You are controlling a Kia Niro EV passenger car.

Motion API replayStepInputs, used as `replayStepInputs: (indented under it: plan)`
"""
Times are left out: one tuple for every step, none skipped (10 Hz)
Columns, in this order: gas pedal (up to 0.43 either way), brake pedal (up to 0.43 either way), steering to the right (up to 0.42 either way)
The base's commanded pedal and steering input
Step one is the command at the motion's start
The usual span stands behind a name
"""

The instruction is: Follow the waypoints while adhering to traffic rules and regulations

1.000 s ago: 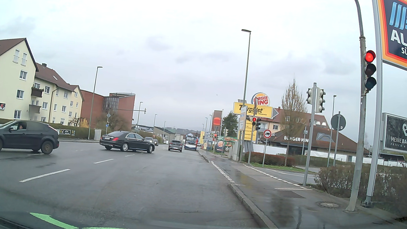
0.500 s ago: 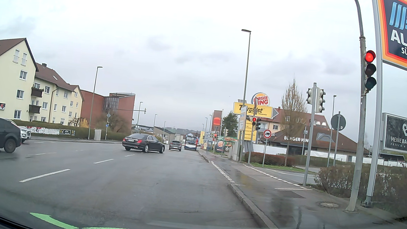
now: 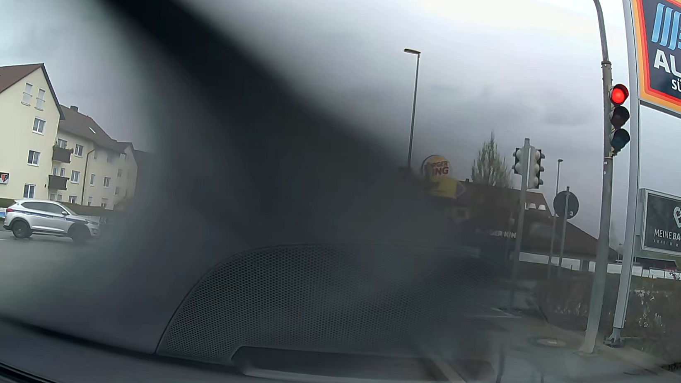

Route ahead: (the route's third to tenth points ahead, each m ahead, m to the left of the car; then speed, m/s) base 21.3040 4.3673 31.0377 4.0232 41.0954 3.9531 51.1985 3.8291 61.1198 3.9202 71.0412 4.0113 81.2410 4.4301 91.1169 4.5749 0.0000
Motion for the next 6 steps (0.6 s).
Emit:
replayStepInputs:
  plan:
    - [0.0, 0.341, 0.0]
    - [0.0, 0.348, 0.0]
    - [0.0, 0.341, 0.0]
    - [0.0, 0.341, 0.0]
    - [0.0, 0.341, 0.0]
    - [0.0, 0.341, 0.0]
